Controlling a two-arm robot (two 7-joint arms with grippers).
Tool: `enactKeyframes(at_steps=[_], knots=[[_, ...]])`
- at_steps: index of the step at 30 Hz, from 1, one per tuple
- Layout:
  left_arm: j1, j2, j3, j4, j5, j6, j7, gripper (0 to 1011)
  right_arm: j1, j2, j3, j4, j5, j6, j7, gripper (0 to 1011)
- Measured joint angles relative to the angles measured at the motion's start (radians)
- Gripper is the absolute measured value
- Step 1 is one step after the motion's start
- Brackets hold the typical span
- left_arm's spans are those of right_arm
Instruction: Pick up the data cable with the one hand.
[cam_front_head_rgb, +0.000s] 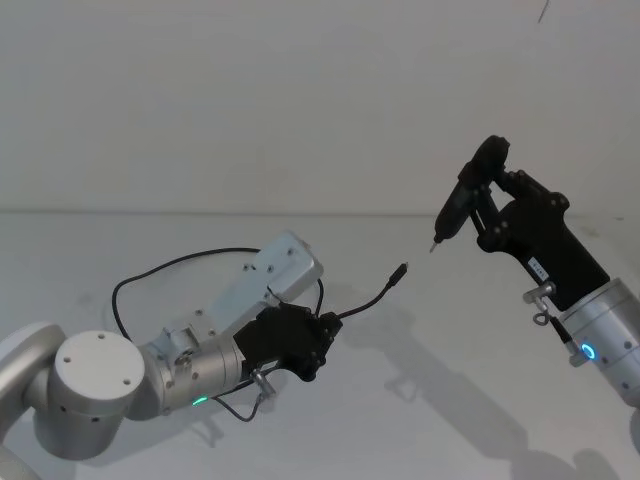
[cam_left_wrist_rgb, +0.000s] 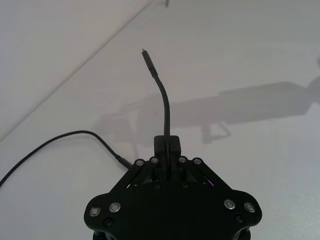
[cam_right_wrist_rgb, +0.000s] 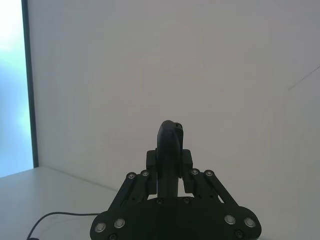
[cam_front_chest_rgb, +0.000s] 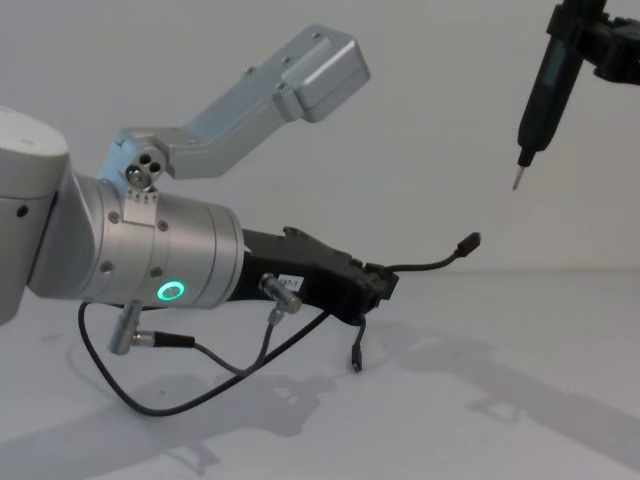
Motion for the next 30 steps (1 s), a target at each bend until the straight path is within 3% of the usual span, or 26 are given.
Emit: enactKeyframes(at_steps=[9, 30], knots=[[-0.008, 0.011, 0.007, 0.001, 0.008, -0.027, -0.028, 39, 0.017, 0.004, -0.011, 0.038, 0.019, -0.015, 0.029, 279], [-0.014, 0.020, 0.012, 0.001, 0.014, -0.050, -0.051, 39, 0.047, 0.008, -0.025, 0.108, 0.009, -0.035, 0.025, 279]])
